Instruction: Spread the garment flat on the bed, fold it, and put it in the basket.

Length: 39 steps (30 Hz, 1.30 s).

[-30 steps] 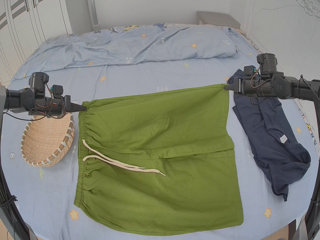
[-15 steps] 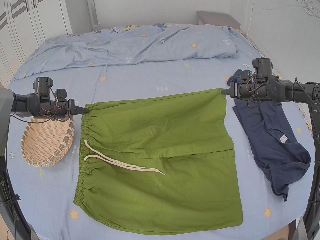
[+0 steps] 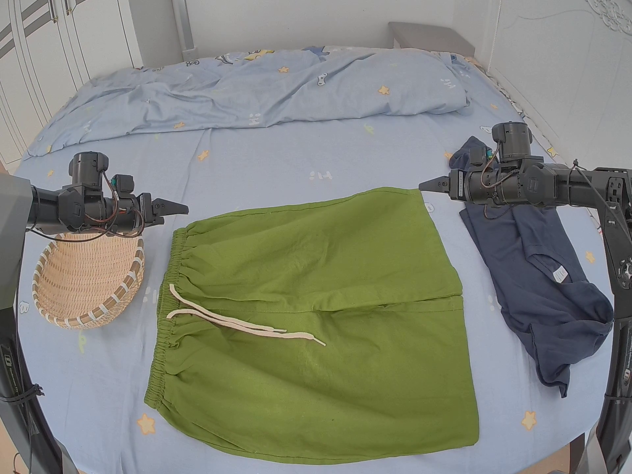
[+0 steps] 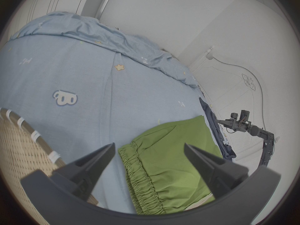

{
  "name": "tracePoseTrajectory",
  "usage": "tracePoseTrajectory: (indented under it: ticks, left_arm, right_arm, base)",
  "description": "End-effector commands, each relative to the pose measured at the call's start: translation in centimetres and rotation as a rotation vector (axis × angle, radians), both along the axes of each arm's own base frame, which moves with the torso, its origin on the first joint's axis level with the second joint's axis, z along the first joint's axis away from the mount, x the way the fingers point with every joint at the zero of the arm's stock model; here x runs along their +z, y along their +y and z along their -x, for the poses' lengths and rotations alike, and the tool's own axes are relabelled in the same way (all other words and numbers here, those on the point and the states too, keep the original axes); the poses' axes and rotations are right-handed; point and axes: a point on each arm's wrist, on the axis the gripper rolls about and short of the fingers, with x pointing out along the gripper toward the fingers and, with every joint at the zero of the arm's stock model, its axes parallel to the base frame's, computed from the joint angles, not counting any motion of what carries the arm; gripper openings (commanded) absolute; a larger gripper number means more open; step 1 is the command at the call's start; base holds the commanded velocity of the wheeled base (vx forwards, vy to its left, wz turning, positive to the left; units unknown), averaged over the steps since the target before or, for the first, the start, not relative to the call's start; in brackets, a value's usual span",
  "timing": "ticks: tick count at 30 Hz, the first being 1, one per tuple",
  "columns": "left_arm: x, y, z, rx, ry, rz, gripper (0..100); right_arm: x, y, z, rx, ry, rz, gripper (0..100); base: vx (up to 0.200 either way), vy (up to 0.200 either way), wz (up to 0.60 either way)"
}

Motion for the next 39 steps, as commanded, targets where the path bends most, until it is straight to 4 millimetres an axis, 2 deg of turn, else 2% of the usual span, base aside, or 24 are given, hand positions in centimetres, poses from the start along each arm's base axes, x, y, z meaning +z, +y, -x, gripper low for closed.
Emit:
tracePoseTrajectory:
  ticks: [1, 6, 7, 9, 12, 13, 14, 17, 18, 19, 20, 21, 23, 25, 27, 33, 39]
  left_arm:
    - [-0.1, -0.5, 0.0, -0.008, 0.004, 0.005, 100]
    - [0.6, -1.5, 0.5, -0.022, 0.007, 0.017, 100]
    - [1.9, -1.9, 1.4, -0.024, -0.009, 0.024, 100]
    - [2.8, -2.3, 2.4, -0.028, -0.012, 0.031, 100]
    - [4.1, -3.1, 3.8, -0.041, -0.02, 0.037, 100]
    - [4.1, -3.1, 3.8, -0.041, -0.02, 0.037, 100]
    - [5.1, -3.4, 5.6, -0.032, -0.008, 0.059, 100]
    - [4.7, -4.5, 8.1, -0.029, 0.072, 0.11, 100]
    - [4.7, -4.5, 8.1, -0.029, 0.072, 0.11, 100]
    - [3.6, -4.4, 9.7, -0.017, 0.134, 0.131, 100]
    - [2.9, -4.3, 10.6, -0.012, 0.167, 0.135, 100]
    - [2.9, -4.3, 10.6, -0.012, 0.167, 0.135, 100]
    - [0.6, -4.2, 13.8, 0.0, 0.269, 0.148, 100]
    - [-0.3, -4.0, 15.6, 0.01, 0.313, 0.158, 100]
    - [-1.5, -3.7, 18.4, 0.014, 0.361, 0.184, 100]
    - [-5.2, -4.1, 23.5, 0.016, 0.463, 0.216, 100]
    - [-7.7, -4.1, 26.5, 0.008, 0.489, 0.262, 100]
  right_arm:
    - [0.1, -0.4, -0.1, -0.008, -0.001, -0.006, 100]
    - [0.7, -0.5, 0.2, -0.019, 0.003, -0.022, 100]
    - [2.2, -0.9, 1.0, -0.025, -0.009, -0.034, 100]
    - [3.5, -1.3, 2.2, -0.029, -0.011, -0.044, 100]
    - [4.8, -1.6, 4.2, -0.035, 0.007, -0.053, 100]
    - [4.8, -1.6, 4.2, -0.035, 0.007, -0.053, 100]
    - [5.3, -1.8, 6.5, -0.035, 0.04, -0.06, 100]
    - [4.5, -2.1, 10.1, -0.021, 0.114, -0.068, 100]
    - [4.5, -2.1, 10.1, -0.021, 0.114, -0.068, 100]
    - [3.6, -2.3, 12.6, 0.002, 0.172, -0.077, 100]
    - [3.1, -2.4, 13.8, 0.015, 0.199, -0.083, 100]
    - [3.1, -2.4, 13.8, 0.015, 0.199, -0.083, 100]
    - [1.2, -2.6, 17.3, 0.05, 0.262, -0.102, 100]
    - [0.1, -2.8, 18.8, 0.053, 0.283, -0.103, 100]
    - [-1.9, -3.0, 21.1, 0.053, 0.311, -0.103, 100]
    - [-5.8, -2.6, 25.4, 0.068, 0.366, -0.116, 100]
    - [-7.3, -2.6, 27.7, 0.071, 0.391, -0.137, 100]
  base:
    - [0.0, 0.0, 0.0]
    - [0.0, 0.0, 0.0]
    - [0.0, 0.0, 0.0]
    - [0.0, 0.0, 0.0]
    - [0.0, 0.0, 0.0]
    - [0.0, 0.0, 0.0]
    - [0.0, 0.0, 0.0]
    - [0.0, 0.0, 0.0]
    - [0.0, 0.0, 0.0]
    - [0.0, 0.0, 0.0]
    - [0.0, 0.0, 0.0]
    - [0.0, 0.0, 0.0]
    - [0.0, 0.0, 0.0]
    - [0.0, 0.0, 0.0]
    - [0.0, 0.0, 0.0]
    - [0.0, 0.0, 0.0]
    - [0.0, 0.0, 0.0]
